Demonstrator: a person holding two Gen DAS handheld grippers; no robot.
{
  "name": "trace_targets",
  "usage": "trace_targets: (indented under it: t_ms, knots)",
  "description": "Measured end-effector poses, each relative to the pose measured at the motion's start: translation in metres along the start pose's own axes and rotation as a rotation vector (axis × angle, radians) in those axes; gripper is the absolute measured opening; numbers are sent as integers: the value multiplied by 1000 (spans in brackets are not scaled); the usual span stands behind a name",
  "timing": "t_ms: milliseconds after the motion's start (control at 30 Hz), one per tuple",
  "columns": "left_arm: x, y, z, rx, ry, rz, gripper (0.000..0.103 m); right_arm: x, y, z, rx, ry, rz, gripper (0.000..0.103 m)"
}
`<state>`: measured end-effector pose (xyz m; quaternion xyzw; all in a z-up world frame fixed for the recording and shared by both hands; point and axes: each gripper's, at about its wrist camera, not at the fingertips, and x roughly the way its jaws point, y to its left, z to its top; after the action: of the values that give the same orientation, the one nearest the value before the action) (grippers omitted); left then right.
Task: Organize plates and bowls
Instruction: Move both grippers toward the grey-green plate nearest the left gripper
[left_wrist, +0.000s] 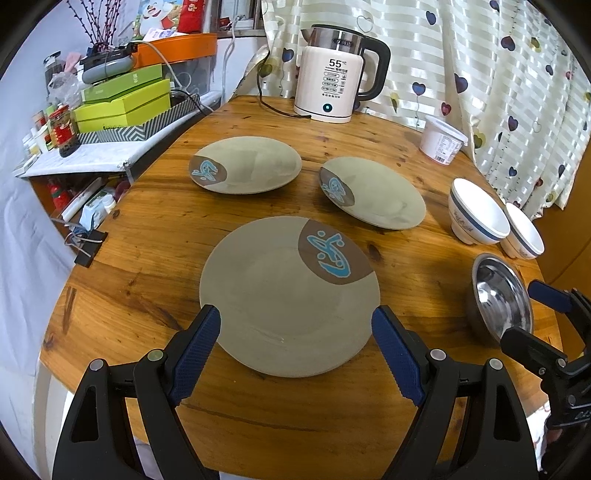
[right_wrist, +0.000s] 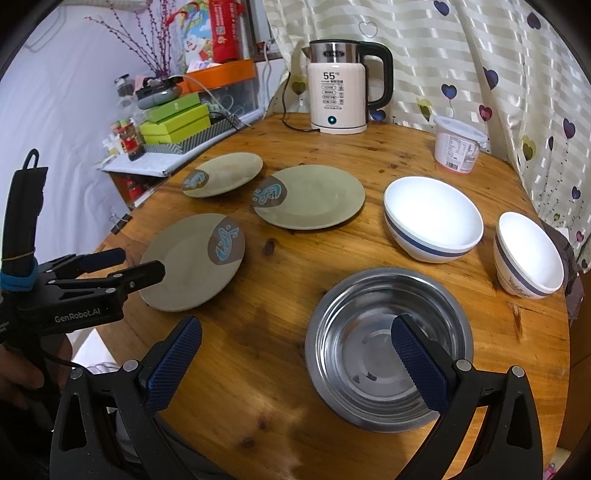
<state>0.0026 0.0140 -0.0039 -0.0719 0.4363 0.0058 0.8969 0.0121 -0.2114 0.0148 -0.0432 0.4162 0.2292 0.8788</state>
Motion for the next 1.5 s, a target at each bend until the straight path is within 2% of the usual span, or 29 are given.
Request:
trace_targets:
  t_ms: [600, 1067, 1500]
  knots:
    - [9, 17, 7, -34, -1, 3, 85, 16, 12, 25, -19, 7, 14, 103]
    - [22, 47, 26, -80, 7, -3, 85, 42, 32, 62, -45, 17, 60, 103]
    - [31, 77, 52, -111, -17, 0, 85, 67, 39, 105, -45, 25, 79, 101]
